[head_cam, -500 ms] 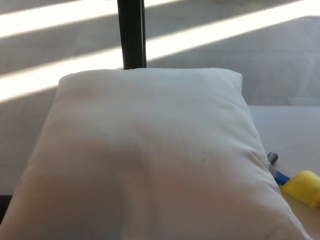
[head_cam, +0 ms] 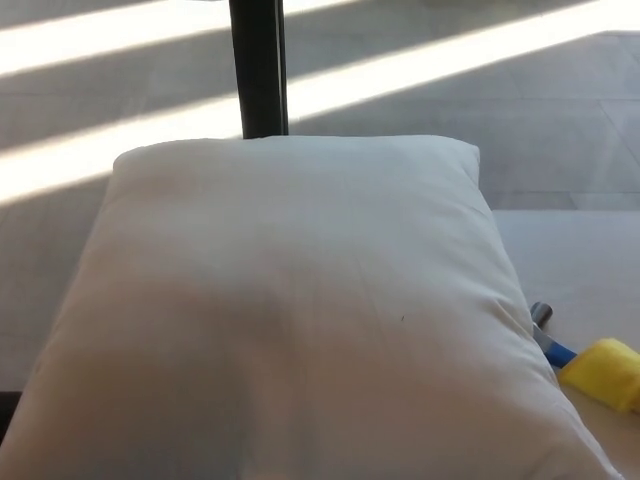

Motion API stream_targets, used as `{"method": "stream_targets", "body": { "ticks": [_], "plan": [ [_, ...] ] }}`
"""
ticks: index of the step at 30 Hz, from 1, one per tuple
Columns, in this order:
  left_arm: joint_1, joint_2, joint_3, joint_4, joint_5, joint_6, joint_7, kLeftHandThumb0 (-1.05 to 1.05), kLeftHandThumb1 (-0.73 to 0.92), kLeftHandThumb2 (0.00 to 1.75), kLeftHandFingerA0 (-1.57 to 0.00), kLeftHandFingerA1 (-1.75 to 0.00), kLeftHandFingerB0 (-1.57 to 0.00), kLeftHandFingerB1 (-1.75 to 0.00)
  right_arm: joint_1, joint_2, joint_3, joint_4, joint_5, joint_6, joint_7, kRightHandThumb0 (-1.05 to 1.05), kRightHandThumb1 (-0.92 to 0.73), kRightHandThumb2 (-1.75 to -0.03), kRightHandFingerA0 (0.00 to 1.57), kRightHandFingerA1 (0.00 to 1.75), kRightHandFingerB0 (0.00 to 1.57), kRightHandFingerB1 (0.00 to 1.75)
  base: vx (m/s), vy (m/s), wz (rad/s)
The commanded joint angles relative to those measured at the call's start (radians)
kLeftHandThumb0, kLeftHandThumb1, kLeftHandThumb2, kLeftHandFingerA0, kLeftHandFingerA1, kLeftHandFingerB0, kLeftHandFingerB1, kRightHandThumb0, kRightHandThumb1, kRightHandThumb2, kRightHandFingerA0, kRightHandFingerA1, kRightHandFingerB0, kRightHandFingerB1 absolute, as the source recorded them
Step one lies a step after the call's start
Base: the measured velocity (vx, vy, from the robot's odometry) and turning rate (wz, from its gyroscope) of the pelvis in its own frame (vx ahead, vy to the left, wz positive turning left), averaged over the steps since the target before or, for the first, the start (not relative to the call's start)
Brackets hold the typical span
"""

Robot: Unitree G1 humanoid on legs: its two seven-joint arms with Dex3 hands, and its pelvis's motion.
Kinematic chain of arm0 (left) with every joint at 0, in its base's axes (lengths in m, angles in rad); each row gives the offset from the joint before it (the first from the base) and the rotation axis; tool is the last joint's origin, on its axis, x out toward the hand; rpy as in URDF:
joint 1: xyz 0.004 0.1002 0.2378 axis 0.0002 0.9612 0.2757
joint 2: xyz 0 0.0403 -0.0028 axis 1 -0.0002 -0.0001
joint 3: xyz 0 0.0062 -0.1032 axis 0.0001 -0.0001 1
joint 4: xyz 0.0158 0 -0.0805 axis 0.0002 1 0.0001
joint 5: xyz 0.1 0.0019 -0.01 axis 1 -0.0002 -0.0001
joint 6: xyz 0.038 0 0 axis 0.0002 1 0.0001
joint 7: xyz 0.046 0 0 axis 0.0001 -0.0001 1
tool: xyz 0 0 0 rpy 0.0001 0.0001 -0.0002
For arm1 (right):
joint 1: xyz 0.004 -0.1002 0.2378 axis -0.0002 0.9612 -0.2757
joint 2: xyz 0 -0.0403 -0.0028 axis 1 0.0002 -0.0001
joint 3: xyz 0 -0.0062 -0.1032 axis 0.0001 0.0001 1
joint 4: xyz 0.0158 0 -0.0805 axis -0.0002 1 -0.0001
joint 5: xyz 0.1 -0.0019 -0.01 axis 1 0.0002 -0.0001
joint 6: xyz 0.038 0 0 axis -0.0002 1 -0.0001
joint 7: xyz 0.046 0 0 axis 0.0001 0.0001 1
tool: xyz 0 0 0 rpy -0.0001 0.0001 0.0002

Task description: A hammer is kept on the right hand side and a pillow is kept on the left hand side on the desk infront of the robot and the robot uses its right hand to pick up the hammer and makes a downward swinging motion to hit the pillow

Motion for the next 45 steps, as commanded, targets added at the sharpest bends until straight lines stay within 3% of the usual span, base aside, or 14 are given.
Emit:
{"method": "stream_targets", "body": {
  "ticks": [1,4,5,6,7,10,11,12,13,14,15,16,23,45],
  "plan": [
    [0.006,-0.029,-0.057,-0.182,-0.045,0.082,-0.037,-0.54,0.67,0.59,-0.45,-0.46,-0.39,-0.43,-0.084,-0.029,0.027,-0.184,0.043,-0.03,-0.006,-0.86,-0.69,-0.62,0.06,0.54,0.08,0.39,0.0,0.0,0.0],
    [0.0,-0.041,-0.07,-0.204,-0.053,0.102,-0.027,-0.52,0.67,0.59,-0.46,-0.45,-0.4,-0.42,-0.166,-0.053,0.094,-0.295,-0.008,-0.079,-0.004,-1.0,-0.49,-0.98,0.15,0.85,0.09,0.63,0.0,0.0,0.0],
    [0.013,-0.053,-0.073,-0.235,-0.056,0.113,-0.021,-0.52,0.67,0.59,-0.44,-0.47,-0.38,-0.42,-0.191,-0.067,0.136,-0.37,-0.037,-0.059,-0.002,-0.39,0.0,-0.83,0.42,0.8,0.29,0.69,0.0,0.0,0.0],
    [0.015,-0.054,-0.076,-0.23,-0.056,0.113,-0.019,-0.52,0.67,0.59,-0.44,-0.46,-0.37,-0.41,-0.21,-0.076,0.174,-0.437,-0.057,-0.054,0.01,-1.05,-0.61,-0.66,0.41,1.17,0.34,0.92,0.0,0.0,0.0],
    [0.018,-0.053,-0.079,-0.227,-0.051,0.111,-0.021,-0.53,0.67,0.59,-0.43,-0.46,-0.37,-0.41,-0.212,-0.081,0.199,-0.475,-0.079,-0.051,0.01,-1.05,-0.63,-0.66,0.48,1.15,0.39,0.95,0.0,0.0,0.0],
    [0.024,-0.055,-0.081,-0.207,-0.045,0.104,-0.019,-0.57,0.64,0.58,-0.45,-0.46,-0.39,-0.42,-0.19,-0.102,0.28,-0.631,-0.121,-0.023,0.06,-1.05,-0.66,-0.63,0.44,1.14,0.37,0.97,0.0,0.0,0.0],
    [0.033,-0.062,-0.083,-0.218,-0.043,0.11,-0.009,-0.55,0.65,0.59,-0.43,-0.46,-0.37,-0.41,-0.166,-0.1,0.33,-0.772,-0.142,0.039,0.07,-1.04,-0.54,-1.02,0.42,0.98,0.26,0.82,0.0,0.0,0.0],
    [0.038,-0.065,-0.083,-0.222,-0.046,0.113,-0.009,-0.54,0.65,0.58,-0.44,-0.47,-0.42,-0.43,-0.146,-0.099,0.366,-0.864,-0.161,0.071,0.081,-0.42,-0.15,-0.9,0.2,0.68,0.15,0.63,0.0,0.0,0.0],
    [0.04,-0.065,-0.083,-0.223,-0.047,0.114,-0.009,-0.54,0.65,0.58,-0.44,-0.47,-0.42,-0.43,-0.139,-0.099,0.375,-0.886,-0.166,0.078,0.083,-0.42,-0.15,-0.9,0.2,0.68,0.15,0.63,0.0,0.0,0.0],
    [0.048,-0.067,-0.088,-0.228,-0.045,0.107,-0.021,-0.55,0.66,0.59,-0.43,-0.47,-0.41,-0.43,-0.13,-0.101,0.396,-0.908,-0.185,0.071,0.09,-0.92,-0.69,-0.6,0.04,0.92,0.05,0.63,0.0,0.0,0.0],
    [0.052,-0.068,-0.093,-0.236,-0.042,0.109,-0.024,-0.56,0.65,0.6,-0.43,-0.47,-0.43,-0.44,-0.122,-0.103,0.424,-0.929,-0.199,0.072,0.107,-0.81,-0.51,-0.98,0.0,0.56,0.07,0.37,0.0,0.0,0.0],
    [0.051,-0.067,-0.097,-0.236,-0.039,0.114,-0.022,-0.55,0.65,0.59,-0.44,-0.46,-0.43,-0.43,-0.116,-0.102,0.456,-0.943,-0.202,0.068,0.134,-0.81,-0.51,-0.92,0.06,0.55,0.06,0.3,0.0,0.0,0.0],
    [0.066,-0.077,-0.127,-0.261,-0.029,0.126,-0.026,-0.57,0.66,0.6,-0.49,-0.46,-0.45,-0.43,-0.095,-0.111,0.647,-0.954,-0.302,0.092,0.202,-0.88,-0.57,-0.96,0.01,0.32,0.12,0.29,0.0,0.0,0.0],
    [0.091,-0.08,-0.144,-0.297,-0.043,0.15,-0.013,-0.58,0.65,0.59,-0.53,-0.46,-0.53,-0.46,-0.278,-0.193,0.96,-0.589,-0.496,0.112,0.227,-0.86,-0.56,-0.97,0.02,0.35,0.1,0.41,0.0,0.0,0.0]
  ]
}}
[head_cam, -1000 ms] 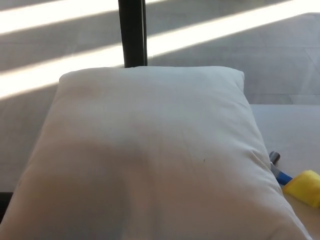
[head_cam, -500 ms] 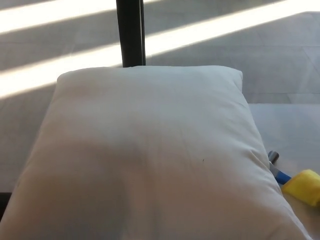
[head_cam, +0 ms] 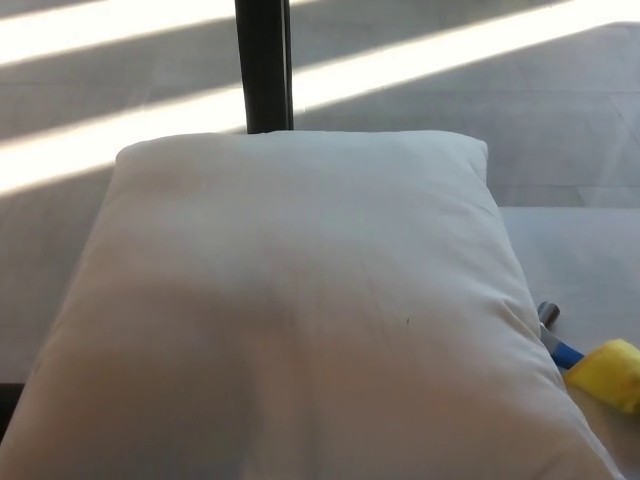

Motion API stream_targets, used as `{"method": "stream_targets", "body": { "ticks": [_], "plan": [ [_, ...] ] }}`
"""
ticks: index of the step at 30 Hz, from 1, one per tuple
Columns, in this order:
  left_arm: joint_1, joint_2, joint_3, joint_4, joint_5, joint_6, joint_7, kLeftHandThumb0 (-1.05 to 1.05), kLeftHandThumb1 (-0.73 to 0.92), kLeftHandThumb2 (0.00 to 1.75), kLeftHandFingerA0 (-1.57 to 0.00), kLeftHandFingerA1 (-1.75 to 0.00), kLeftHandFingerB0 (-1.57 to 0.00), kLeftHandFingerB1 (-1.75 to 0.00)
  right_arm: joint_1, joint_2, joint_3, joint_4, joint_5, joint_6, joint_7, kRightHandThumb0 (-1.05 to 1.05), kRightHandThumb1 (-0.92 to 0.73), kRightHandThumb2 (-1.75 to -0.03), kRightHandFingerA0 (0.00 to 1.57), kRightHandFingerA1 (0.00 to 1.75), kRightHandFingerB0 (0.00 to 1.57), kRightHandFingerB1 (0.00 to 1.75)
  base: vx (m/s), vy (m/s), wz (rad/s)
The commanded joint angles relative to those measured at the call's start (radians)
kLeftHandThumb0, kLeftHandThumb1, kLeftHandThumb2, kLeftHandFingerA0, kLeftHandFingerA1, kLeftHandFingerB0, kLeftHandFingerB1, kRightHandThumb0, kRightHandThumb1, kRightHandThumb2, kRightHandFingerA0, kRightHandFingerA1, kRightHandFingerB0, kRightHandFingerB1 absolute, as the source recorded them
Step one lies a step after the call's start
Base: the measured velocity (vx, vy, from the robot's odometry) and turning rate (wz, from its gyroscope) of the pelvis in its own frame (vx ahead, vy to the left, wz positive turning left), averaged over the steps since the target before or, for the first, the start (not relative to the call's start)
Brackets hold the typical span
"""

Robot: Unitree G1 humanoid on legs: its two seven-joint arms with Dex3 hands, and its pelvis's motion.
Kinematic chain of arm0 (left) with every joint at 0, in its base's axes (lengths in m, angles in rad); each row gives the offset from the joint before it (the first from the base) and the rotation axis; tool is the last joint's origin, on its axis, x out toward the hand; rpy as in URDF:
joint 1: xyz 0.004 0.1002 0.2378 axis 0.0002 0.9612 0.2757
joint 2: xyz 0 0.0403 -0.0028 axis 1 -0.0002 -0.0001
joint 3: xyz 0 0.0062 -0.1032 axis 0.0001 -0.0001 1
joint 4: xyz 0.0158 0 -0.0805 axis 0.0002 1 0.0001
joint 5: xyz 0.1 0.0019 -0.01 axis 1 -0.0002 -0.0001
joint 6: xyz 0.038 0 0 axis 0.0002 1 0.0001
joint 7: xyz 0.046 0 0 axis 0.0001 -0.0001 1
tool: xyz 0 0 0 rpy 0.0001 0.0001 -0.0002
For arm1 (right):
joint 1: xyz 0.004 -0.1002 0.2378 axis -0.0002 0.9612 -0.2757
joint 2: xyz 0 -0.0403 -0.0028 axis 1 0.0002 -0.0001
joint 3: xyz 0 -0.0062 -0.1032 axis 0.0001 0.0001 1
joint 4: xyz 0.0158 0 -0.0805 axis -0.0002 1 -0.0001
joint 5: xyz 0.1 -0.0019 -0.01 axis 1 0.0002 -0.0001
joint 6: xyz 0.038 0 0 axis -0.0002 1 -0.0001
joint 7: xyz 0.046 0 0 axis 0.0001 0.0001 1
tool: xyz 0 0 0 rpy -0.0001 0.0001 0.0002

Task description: A hammer is kept on the right hand side and a pillow is kept on the left hand side on the desk infront of the robot and the robot uses its right hand to pick up the hammer and makes a downward swinging motion to hit the pillow

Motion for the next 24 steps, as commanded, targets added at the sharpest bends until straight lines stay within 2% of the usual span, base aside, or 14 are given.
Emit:
{"method": "stream_targets", "body": {
  "ticks": [1,5,8,10,11,12,14,16,22,24],
  "plan": [
    [0.007,0.01,0.001,-0.014,-0.022,0.052,0.005,-0.59,0.65,0.6,-0.52,-0.46,-0.5,-0.45,-0.033,-0.039,0.044,0.066,-0.121,0.02,0.036,-0.85,-0.56,-0.96,0.06,0.37,0.13,0.42,0.0,0.0,0.0],
    [0.011,0.013,-0.008,-0.03,-0.013,0.07,0.015,-0.59,0.65,0.6,-0.54,-0.45,-0.53,-0.45,-0.039,-0.04,0.096,0.099,-0.182,0.01,0.036,-0.86,-0.57,-0.96,0.04,0.37,0.11,0.38,0.0,0.0,0.0],
    [0.011,0.011,-0.006,-0.019,-0.011,0.056,0.016,-0.63,0.59,0.62,-0.58,-0.48,-0.54,-0.48,-0.041,-0.018,0.126,0.099,-0.197,0.021,0.052,-0.83,-0.53,-0.95,0.03,0.31,0.1,0.34,0.0,0.0,0.0],
    [0.016,0.012,-0.008,-0.022,-0.01,0.056,0.014,-0.6,0.64,0.59,-0.59,-0.47,-0.55,-0.46,-0.044,-0.012,0.147,0.112,-0.22,0.017,0.05,-0.84,-0.53,-0.95,0.03,0.33,0.09,0.34,0.0,0.0,0.0],
    [0.017,0.012,-0.008,-0.021,-0.011,0.055,0.012,-0.6,0.64,0.59,-0.6,-0.48,-0.53,-0.45,-0.044,-0.009,0.154,0.113,-0.227,0.022,0.048,-0.82,-0.66,-0.6,0.05,0.35,0.17,0.27,0.0,0.0,0.0],
    [0.025,0.01,-0.004,-0.028,-0.018,0.053,0.003,-0.59,0.65,0.59,-0.58,-0.48,-0.51,-0.46,-0.04,-0.005,0.168,0.118,-0.24,0.037,0.057,-0.82,-0.52,-0.93,0.04,0.32,0.11,0.36,0.0,0.0,0.0],
    [0.024,0.009,0.0,-0.028,-0.021,0.062,0.015,-0.59,0.65,0.6,-0.6,-0.48,-0.58,-0.48,-0.033,-0.004,0.18,0.128,-0.251,0.056,0.066,-0.82,-0.52,-0.91,0.05,0.31,0.13,0.37,0.0,0.0,0.0],
    [0.02,0.009,0.002,-0.023,-0.023,0.063,0.02,-0.58,0.65,0.6,-0.6,-0.48,-0.57,-0.47,-0.033,-0.006,0.186,0.134,-0.261,0.063,0.073,-0.88,-0.56,-0.95,0.04,0.25,0.14,0.35,0.0,0.0,0.0],
    [0.029,0.0,-0.001,-0.041,-0.02,0.072,0.035,-0.58,0.65,0.6,-0.62,-0.48,-0.54,-0.45,-0.032,-0.01,0.23,0.227,-0.315,0.095,0.083,-0.85,-0.53,-0.97,0.0,0.32,0.08,0.34,0.0,0.0,0.0],
    [0.033,-0.004,0.0,-0.049,-0.024,0.072,0.034,-0.58,0.65,0.6,-0.61,-0.48,-0.55,-0.46,-0.034,-0.008,0.235,0.251,-0.32,0.112,0.097,-0.84,-0.53,-0.96,0.04,0.28,0.1,0.33,0.0,0.0,0.0]
  ]
}}
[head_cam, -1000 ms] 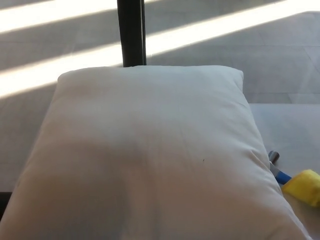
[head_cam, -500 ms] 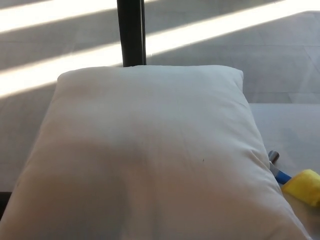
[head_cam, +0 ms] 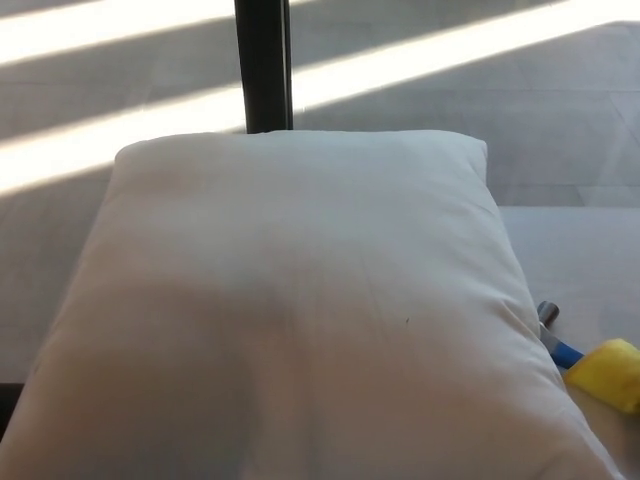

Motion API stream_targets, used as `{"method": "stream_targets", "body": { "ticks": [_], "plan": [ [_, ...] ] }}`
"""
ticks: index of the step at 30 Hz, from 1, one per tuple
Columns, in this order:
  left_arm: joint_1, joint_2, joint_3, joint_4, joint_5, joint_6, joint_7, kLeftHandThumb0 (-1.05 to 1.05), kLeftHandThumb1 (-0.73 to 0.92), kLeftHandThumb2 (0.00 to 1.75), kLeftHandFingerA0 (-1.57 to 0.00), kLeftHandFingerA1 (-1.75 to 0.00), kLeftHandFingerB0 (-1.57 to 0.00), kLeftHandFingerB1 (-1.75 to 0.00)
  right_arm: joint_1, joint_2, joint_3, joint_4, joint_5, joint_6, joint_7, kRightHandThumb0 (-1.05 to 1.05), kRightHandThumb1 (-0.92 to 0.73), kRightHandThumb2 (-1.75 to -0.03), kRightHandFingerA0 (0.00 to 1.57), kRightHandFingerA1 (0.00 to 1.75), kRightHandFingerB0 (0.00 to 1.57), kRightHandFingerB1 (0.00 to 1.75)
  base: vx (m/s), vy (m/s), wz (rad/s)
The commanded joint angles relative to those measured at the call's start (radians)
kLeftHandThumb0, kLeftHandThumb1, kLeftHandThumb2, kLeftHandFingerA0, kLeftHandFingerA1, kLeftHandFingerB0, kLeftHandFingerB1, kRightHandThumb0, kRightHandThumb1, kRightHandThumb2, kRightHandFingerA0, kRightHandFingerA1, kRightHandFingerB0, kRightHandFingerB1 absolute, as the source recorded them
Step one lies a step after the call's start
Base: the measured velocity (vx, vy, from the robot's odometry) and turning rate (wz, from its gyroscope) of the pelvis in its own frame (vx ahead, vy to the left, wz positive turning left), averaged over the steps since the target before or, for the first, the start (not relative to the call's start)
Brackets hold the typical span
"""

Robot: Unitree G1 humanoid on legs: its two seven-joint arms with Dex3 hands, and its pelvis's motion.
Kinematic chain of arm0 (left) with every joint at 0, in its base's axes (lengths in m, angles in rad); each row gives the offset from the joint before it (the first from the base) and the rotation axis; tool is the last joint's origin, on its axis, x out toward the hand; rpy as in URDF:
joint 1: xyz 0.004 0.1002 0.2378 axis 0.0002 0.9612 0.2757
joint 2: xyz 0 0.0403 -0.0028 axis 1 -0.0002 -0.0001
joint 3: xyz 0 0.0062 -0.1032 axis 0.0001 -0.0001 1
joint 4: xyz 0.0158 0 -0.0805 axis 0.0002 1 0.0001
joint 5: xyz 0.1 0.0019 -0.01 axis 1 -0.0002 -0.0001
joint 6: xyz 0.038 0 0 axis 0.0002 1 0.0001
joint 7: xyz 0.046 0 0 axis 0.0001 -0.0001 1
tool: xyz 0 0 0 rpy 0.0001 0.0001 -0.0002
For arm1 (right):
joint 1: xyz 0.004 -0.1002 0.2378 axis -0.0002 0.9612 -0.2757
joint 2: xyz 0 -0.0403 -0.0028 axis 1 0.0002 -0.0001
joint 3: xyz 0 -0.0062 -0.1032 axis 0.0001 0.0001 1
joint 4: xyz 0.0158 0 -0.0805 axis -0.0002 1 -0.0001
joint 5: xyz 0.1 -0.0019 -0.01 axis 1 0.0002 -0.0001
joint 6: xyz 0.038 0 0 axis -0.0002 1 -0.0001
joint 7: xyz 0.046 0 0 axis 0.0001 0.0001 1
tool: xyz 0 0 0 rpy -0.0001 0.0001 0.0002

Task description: A hammer is kept on the right hand side and a pillow is kept on the left hand side on the desk infront of the robot and the robot uses its right hand to pick up the hammer and makes a downward swinging motion to hit the pillow

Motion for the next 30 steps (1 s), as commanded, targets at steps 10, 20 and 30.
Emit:
{"method": "stream_targets", "body": {
  "ticks": [10,20,30],
  "plan": [
    [0.006,-0.003,-0.002,-0.024,-0.006,0.03,0.03,-0.57,0.66,0.6,-0.63,-0.47,-0.56,-0.45,-0.026,0.041,0.068,0.116,-0.108,0.147,0.076,-0.82,-0.51,-0.94,0.0,0.23,0.11,0.31,0.0,0.0,0.0],
    [0.013,-0.004,0.011,-0.015,-0.02,0.023,0.019,-0.57,0.67,0.6,-0.61,-0.48,-0.56,-0.46,-0.029,0.074,0.112,0.067,-0.145,0.184,0.126,-0.9,-0.54,-0.9,0.0,0.11,0.1,0.17,0.0,0.0,0.0],
    [0.019,-0.015,0.008,-0.025,-0.018,0.011,0.021,-0.57,0.67,0.61,-0.63,-0.5,-0.57,-0.47,0.002,0.082,0.154,0.134,-0.212,0.163,0.052,-0.68,-0.4,-0.82,0.0,0.22,0.06,0.32,0.0,0.0,0.0]
  ]
}}
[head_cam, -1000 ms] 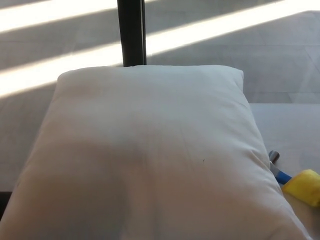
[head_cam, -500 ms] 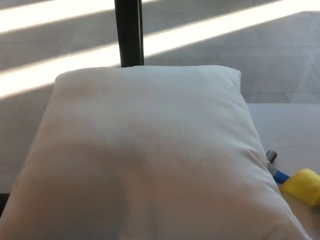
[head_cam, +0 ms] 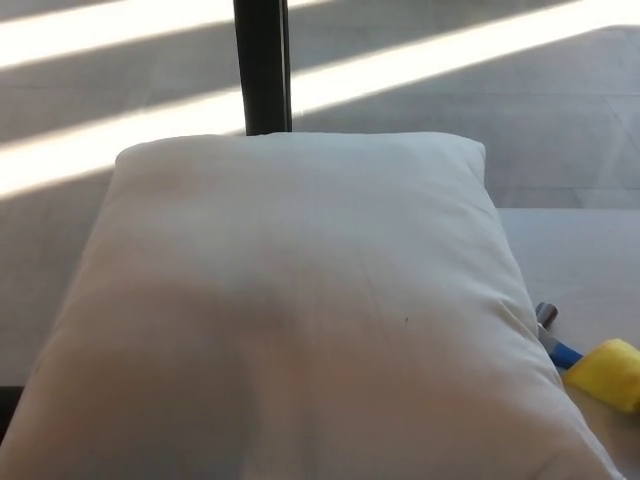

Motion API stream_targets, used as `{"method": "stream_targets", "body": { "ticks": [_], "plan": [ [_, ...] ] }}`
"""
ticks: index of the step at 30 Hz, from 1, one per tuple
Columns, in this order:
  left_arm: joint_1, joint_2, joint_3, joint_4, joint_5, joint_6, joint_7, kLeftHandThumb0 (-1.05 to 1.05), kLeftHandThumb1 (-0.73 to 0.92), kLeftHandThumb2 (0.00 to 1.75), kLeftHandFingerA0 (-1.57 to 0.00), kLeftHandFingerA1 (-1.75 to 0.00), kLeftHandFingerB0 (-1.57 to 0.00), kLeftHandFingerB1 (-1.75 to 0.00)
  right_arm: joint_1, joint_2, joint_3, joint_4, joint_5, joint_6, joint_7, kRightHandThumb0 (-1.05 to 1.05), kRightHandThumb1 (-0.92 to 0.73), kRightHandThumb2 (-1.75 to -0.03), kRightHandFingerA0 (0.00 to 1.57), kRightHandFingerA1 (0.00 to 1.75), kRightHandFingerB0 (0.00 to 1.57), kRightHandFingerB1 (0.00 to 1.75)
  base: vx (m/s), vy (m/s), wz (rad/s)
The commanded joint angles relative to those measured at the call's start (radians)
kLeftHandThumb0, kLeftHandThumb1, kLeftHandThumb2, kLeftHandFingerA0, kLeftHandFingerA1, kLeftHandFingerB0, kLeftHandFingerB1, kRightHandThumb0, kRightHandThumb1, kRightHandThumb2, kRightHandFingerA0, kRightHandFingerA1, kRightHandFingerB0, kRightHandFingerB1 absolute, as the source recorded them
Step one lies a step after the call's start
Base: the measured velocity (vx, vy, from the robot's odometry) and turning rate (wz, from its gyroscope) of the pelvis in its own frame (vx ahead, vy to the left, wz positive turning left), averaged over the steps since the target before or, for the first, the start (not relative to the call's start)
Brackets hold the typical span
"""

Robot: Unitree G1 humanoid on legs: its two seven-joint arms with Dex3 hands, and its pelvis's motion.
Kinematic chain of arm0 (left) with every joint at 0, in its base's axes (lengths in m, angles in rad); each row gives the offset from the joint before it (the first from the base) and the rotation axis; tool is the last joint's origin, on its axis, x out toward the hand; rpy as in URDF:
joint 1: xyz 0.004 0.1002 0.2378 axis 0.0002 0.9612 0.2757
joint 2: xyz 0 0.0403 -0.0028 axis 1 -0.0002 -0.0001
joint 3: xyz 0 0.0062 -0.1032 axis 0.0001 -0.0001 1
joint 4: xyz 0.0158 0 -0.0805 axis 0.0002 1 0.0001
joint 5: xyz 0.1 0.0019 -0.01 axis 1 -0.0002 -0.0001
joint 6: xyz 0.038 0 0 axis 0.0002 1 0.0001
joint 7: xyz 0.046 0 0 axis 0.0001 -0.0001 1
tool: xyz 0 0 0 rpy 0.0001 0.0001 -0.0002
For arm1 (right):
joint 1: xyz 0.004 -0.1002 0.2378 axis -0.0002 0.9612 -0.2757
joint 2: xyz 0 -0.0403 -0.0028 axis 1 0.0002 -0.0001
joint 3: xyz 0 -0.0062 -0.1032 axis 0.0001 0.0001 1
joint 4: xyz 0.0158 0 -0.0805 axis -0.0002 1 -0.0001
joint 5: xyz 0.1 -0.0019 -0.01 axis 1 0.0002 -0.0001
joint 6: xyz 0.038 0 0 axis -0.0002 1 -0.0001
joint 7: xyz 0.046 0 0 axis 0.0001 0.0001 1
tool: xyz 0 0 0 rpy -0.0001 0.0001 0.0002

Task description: A hammer is kept on the right hand side and a pillow is kept on the left hand side on the desk infront of the robot and the robot uses its right hand to pick up the hammer and makes a downward swinging motion to hit the pillow

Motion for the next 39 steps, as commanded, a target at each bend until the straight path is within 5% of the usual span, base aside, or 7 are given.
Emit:
{"method": "stream_targets", "body": {
  "ticks": [1,10,11,16,31,34,39],
  "plan": [
    [0.007,-0.005,0.011,-0.013,-0.02,-0.007,0.0,-0.56,0.67,0.61,-0.63,-0.49,-0.58,-0.46,0.052,0.026,0.024,0.044,-0.041,0.015,-0.016,-0.65,-0.4,-0.79,0.02,0.24,0.08,0.35,0.0,0.0,0.0],
    [0.004,0.004,0.004,0.002,-0.008,-0.012,-0.001,-0.53,0.69,0.61,-0.64,-0.49,-0.58,-0.47,0.076,0.1,0.064,0.162,-0.094,-0.004,-0.166,-0.41,-0.56,-0.57,0.35,0.61,0.21,0.28,0.0,0.0,0.0],
    [0.004,0.006,0.004,0.007,-0.013,-0.018,-0.016,-0.53,0.7,0.62,-0.61,-0.49,-0.56,-0.46,0.087,0.101,0.054,0.162,-0.089,-0.054,-0.216,-0.38,-0.56,-0.58,0.6,1.17,0.26,0.3,0.0,0.0,0.0],
    [0.005,0.005,0.001,0.001,-0.012,-0.014,-0.015,-0.54,0.7,0.61,-0.62,-0.47,-0.57,-0.45,0.078,0.152,0.037,0.208,-0.092,-0.135,-0.368,-0.22,-0.69,-0.62,0.72,1.49,0.61,0.41,0.0,0.0,0.0],
    [0.006,0.011,0.0,-0.034,-0.029,0.025,-0.023,-0.52,0.7,0.61,-0.63,-0.47,-0.57,-0.45,0.036,0.127,0.111,0.264,-0.136,-0.295,-0.339,-0.25,-0.59,-0.6,0.79,1.49,0.95,0.58,0.0,0.0,0.0],
    [0.013,0.019,0.001,-0.027,-0.027,0.019,-0.031,-0.52,0.72,0.62,-0.6,-0.45,-0.56,-0.44,0.023,0.123,0.125,0.273,-0.136,-0.322,-0.33,-0.12,-0.72,-0.63,0.82,1.65,0.72,1.35,0.0,0.0,0.0],
    [0.057,0.018,0.027,-0.071,-0.051,0.025,-0.041,-0.51,0.72,0.61,-0.59,-0.46,-0.56,-0.45,-0.021,0.117,0.161,0.312,-0.164,-0.41,-0.356,-0.18,-0.76,-0.69,0.83,1.65,0.81,0.87,0.0,0.0,0.0]
  ]
}}
